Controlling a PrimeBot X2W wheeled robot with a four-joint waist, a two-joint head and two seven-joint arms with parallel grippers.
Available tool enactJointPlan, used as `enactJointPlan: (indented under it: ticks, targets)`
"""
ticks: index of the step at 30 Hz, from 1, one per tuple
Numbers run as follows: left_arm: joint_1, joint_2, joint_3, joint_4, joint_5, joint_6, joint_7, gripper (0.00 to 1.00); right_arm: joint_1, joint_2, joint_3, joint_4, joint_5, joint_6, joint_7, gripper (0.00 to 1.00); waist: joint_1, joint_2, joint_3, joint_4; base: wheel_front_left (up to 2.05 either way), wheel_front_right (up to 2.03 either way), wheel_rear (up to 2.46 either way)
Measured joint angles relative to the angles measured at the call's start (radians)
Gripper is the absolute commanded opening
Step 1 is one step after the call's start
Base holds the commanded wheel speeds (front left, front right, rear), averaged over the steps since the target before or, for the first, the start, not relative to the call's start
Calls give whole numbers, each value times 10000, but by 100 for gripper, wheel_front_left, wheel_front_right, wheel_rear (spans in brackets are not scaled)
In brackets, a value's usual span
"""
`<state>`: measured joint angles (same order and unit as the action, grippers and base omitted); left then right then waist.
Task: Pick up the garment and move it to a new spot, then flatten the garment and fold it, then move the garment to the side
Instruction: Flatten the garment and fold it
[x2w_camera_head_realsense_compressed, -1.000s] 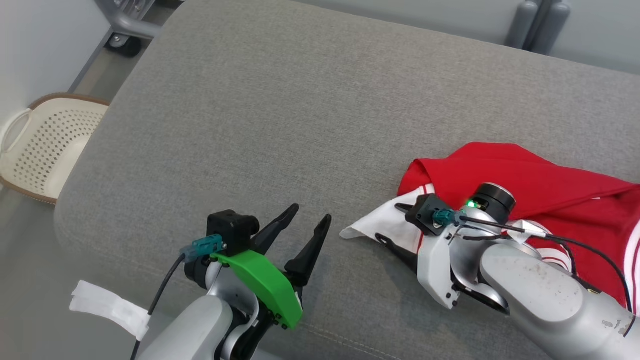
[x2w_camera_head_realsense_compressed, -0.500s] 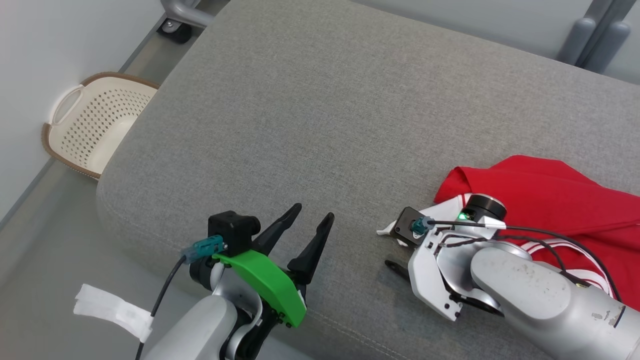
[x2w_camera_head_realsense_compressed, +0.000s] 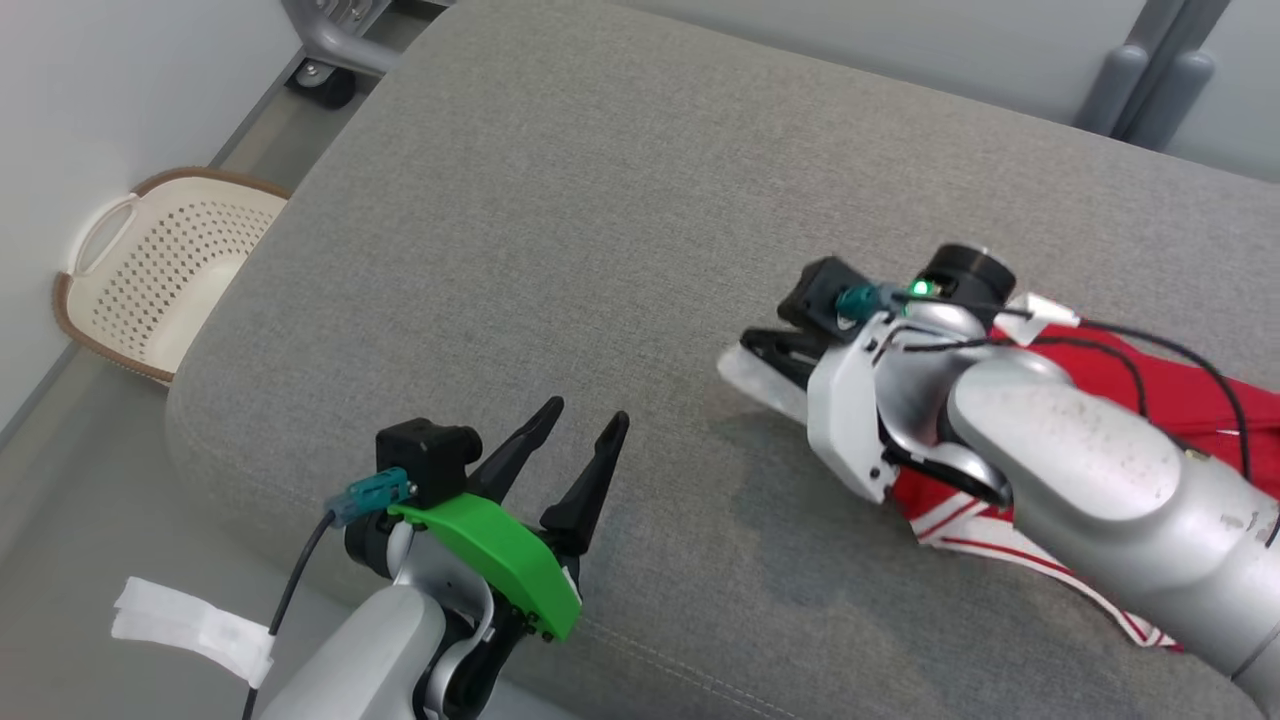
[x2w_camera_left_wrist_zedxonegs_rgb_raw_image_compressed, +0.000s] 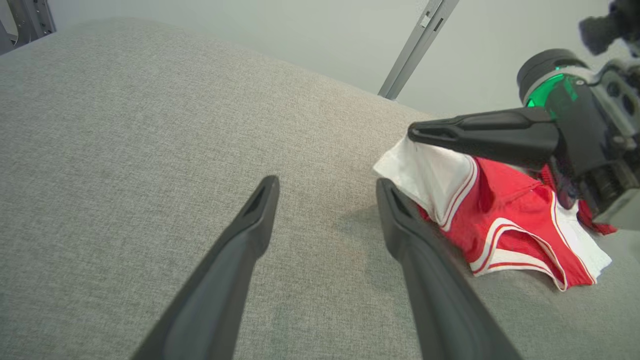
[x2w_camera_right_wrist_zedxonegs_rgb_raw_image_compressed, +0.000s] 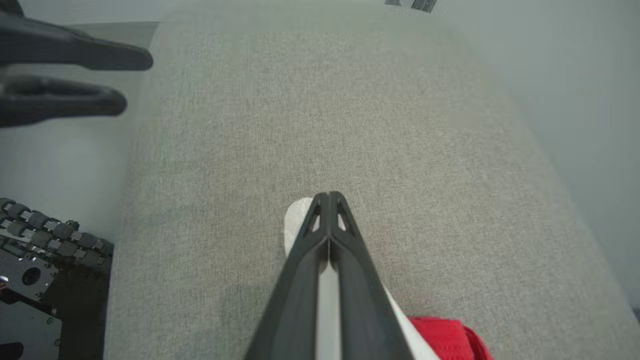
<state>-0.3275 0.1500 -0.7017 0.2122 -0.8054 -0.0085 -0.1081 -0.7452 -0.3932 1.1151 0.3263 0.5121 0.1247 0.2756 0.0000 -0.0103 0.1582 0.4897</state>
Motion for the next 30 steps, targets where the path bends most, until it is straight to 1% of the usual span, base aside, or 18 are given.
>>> enactJointPlan:
  ticks: [3,6,10,15,18,21,24,27,28,30]
  targets:
    - [3,98,86,6,0,2,-36,100,-430,-75,-579,-374,113,0,-439,0,0,1,-74,-193,0,0,0]
    - [5,272,180,6,0,15,-84,100,-748,-290,-1248,-763,311,-2,-855,0,0,0,-160,-429,0,0,0]
    - [12,341,205,2,4,33,-86,100,-918,-671,-2038,-1356,581,-46,-1294,0,0,0,-291,-804,0,0,0]
    - [20,479,197,-15,6,44,-84,100,-881,-1321,-3289,-2276,1350,-583,-1806,0,0,0,-484,-1366,0,0,0]
    - [31,535,167,-35,8,44,-71,100,-553,-1812,-4184,-2817,2197,-957,-2036,0,0,0,-609,-1734,0,0,0]
    - [41,543,111,-82,8,44,-2,100,365,-2236,-5020,-3129,3195,-1402,-2127,0,0,1,-730,-2113,0,0,0]
    - [81,546,-2,-201,8,44,59,100,1457,-2660,-5599,-3164,3996,-1820,-2153,0,0,1,-834,-2504,0,0,0]
    - [205,535,-128,-318,8,44,155,100,2316,-3141,-6019,-3131,4307,-2215,-2226,0,0,0,-904,-2908,0,0,0]
    - [223,522,-165,-353,6,44,207,100,2778,-3402,-6291,-3089,4589,-2249,-2272,0,0,1,-927,-3181,0,0,0]
    - [226,477,-171,-405,4,44,209,100,3220,-3528,-6470,-3068,4861,-2247,-2297,0,0,0,-933,-3455,0,0,0]
